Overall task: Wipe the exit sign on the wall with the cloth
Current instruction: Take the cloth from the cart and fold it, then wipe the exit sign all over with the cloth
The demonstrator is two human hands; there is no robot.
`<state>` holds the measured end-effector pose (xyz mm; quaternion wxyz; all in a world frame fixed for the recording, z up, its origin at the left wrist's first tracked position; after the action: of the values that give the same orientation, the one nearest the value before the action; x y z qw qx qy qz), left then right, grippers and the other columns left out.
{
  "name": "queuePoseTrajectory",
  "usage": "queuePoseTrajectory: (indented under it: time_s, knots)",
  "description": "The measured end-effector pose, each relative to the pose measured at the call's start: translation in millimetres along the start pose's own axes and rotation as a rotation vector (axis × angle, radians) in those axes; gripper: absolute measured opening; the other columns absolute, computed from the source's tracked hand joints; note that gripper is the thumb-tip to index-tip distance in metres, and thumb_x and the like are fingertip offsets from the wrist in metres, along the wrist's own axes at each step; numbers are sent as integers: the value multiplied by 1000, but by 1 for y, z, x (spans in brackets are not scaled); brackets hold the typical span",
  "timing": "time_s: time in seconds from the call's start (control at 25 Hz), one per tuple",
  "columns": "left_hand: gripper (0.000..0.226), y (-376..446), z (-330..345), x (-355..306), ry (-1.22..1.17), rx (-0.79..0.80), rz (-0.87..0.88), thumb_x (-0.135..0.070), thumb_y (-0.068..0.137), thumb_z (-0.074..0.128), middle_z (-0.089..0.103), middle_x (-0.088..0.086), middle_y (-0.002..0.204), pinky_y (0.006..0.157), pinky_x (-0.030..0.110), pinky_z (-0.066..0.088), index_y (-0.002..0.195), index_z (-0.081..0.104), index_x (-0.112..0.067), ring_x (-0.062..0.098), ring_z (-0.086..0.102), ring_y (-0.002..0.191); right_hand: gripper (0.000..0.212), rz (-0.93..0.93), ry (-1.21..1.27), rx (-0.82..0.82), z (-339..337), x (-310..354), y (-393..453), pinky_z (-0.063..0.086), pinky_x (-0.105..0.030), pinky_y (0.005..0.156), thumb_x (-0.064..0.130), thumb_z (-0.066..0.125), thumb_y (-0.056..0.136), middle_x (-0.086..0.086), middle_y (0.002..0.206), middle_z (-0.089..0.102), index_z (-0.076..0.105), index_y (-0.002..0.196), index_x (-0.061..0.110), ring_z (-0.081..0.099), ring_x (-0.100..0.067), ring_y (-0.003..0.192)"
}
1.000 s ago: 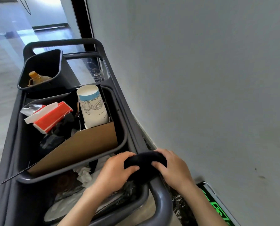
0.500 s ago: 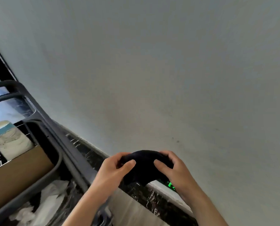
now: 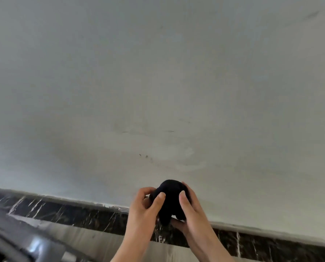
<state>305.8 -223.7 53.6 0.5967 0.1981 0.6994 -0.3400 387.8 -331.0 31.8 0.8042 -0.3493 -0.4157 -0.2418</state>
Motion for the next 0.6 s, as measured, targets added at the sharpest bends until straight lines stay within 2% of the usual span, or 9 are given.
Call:
queuePoseTrajectory:
  time_s: [0.08,0.16,0.28,0.36,0.48,0.6]
  knots:
    - [5,7,15,13,22,20,-16,-17,92,68,76,-1,81,75,32,58,96,69,-17,11,72,77,54,7,52,-46,-12,-3,4,57,-47,86,40,63,77,-4,118,70,55,129,28,68,-21,106]
    - [6,18,24,30,64,27,-22,-20,91,69,76,-5,82,71,20,53,90,74,-23,3,70,77,53,18,76,-116,-23,-12,12,56,-50,87,39,66,75,-3,115,72,57,126,29,69,-22,103]
    - [15,38,29,60,97,58,-53,-24,95,63,75,-8,84,68,12,50,86,75,-27,1,68,80,36,45,77,-164,-40,-34,30,55,-57,86,28,67,82,-5,109,74,63,118,29,71,-25,99]
    - [19,56,28,87,95,103,-80,-19,96,61,76,-6,82,70,14,51,88,77,-23,4,69,80,38,74,31,-204,-54,-58,53,55,-55,86,19,70,84,-6,110,73,62,120,29,70,-25,100]
    - [13,95,25,144,98,105,-111,-13,93,66,76,-4,81,72,24,52,91,77,-20,5,69,75,55,77,-72,-273,-77,-107,99,56,-51,88,23,77,73,-1,114,72,59,124,33,69,-22,103]
    - [11,134,25,206,94,86,-118,-11,89,70,77,-3,82,75,27,53,90,77,-20,9,71,79,47,34,-83,-332,-98,-160,151,53,-49,93,14,76,76,1,110,73,64,118,31,69,-19,104]
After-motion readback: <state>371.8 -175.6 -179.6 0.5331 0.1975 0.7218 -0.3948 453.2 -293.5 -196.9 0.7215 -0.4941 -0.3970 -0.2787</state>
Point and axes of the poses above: each hand's wrist, its own y-axis towards the middle knuckle, its own z-axis out of the palm, x = y × z, the point moved 2 cm from there along y, towards the middle knuckle
